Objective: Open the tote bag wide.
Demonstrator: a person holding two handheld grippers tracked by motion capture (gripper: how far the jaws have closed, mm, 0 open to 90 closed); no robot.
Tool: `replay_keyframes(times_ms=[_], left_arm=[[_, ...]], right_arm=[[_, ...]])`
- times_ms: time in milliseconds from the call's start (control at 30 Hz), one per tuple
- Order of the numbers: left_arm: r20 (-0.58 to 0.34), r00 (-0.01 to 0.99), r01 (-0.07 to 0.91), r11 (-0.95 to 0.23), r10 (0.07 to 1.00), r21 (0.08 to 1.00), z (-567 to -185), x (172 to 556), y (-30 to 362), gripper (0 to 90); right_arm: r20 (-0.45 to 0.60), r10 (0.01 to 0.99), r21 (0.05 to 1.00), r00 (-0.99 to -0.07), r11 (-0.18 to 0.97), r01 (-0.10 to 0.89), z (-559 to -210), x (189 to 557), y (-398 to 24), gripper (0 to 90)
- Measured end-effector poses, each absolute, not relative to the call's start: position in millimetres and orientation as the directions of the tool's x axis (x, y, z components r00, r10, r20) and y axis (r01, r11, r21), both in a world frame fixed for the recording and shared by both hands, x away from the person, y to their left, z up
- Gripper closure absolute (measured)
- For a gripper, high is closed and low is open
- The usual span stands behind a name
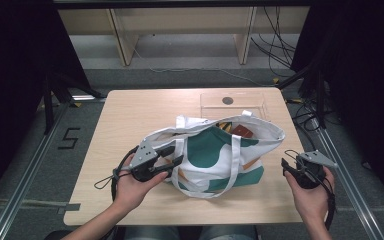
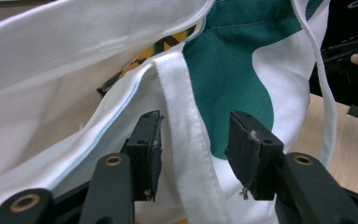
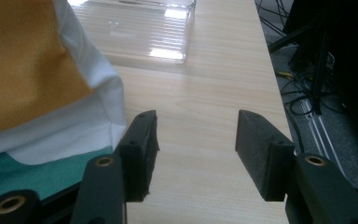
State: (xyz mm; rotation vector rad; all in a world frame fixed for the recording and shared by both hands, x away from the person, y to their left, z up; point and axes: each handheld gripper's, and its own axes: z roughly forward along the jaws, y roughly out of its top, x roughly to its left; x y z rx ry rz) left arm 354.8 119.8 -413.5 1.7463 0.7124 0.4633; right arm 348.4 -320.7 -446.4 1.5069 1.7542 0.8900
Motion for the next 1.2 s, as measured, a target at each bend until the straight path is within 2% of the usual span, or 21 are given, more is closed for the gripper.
replay_keyframes(times_ms=[333,467,667,733,767,800,933,1000,1033,1067,1167,1200], left_arm=[[-0.051,0.732,0.219,-0.165,0.679,0.962,-411.0,364.7,111.7,62.3],[-0.049,0.733,0.210,-0.157,0.678,0.965,-411.9,365.4,112.3,70.5],[-0.042,0.738,0.197,-0.156,0.673,0.968,-409.4,362.5,114.2,87.9],[-0.046,0.742,0.203,-0.159,0.669,0.966,-406.6,359.8,115.6,88.3],[-0.049,0.748,0.200,-0.154,0.662,0.968,-405.3,357.9,116.1,88.4],[-0.039,0.753,0.190,-0.161,0.657,0.968,-402.9,354.7,117.9,88.5],[-0.041,0.762,0.182,-0.153,0.647,0.971,-397.9,344.6,123.2,88.6],[-0.042,0.764,0.179,-0.150,0.644,0.972,-397.6,340.8,125.2,88.6],[-0.040,0.765,0.180,-0.155,0.642,0.971,-397.7,339.4,126.4,88.6],[-0.048,0.766,0.187,-0.151,0.641,0.971,-398.6,337.6,127.2,88.6],[-0.060,0.774,0.203,-0.156,0.630,0.967,-403.0,333.6,129.8,88.6],[-0.065,0.776,0.208,-0.157,0.627,0.965,-404.6,332.2,130.3,88.6]], right_arm=[[-0.041,0.991,0.825,-0.127,0.105,0.556,-446.1,348.0,-321.6,49.0],[-0.037,0.992,0.827,-0.122,0.099,0.554,-446.2,347.9,-321.1,49.1],[-0.049,0.992,0.824,-0.120,0.108,0.557,-446.3,348.0,-321.2,49.1],[-0.050,0.991,0.824,-0.126,0.112,0.555,-445.9,347.6,-322.0,49.1],[-0.023,0.996,0.820,-0.087,0.068,0.569,-445.5,346.1,-318.7,49.1],[-0.008,0.996,0.824,-0.090,0.058,0.563,-445.1,345.9,-318.7,49.1],[-0.031,0.996,0.824,-0.087,0.075,0.562,-444.9,345.7,-322.0,49.1],[-0.043,0.993,0.843,-0.110,0.095,0.529,-442.1,346.2,-324.9,49.2],[-0.002,0.998,0.843,-0.067,0.037,0.537,-439.2,343.7,-320.8,49.2],[-0.046,0.994,0.857,-0.096,0.088,0.507,-438.1,344.7,-325.3,49.4],[-0.018,0.998,0.862,-0.053,0.043,0.505,-427.9,339.5,-324.6,49.6],[-0.034,0.996,0.871,-0.081,0.069,0.486,-426.0,340.3,-328.2,49.6]])
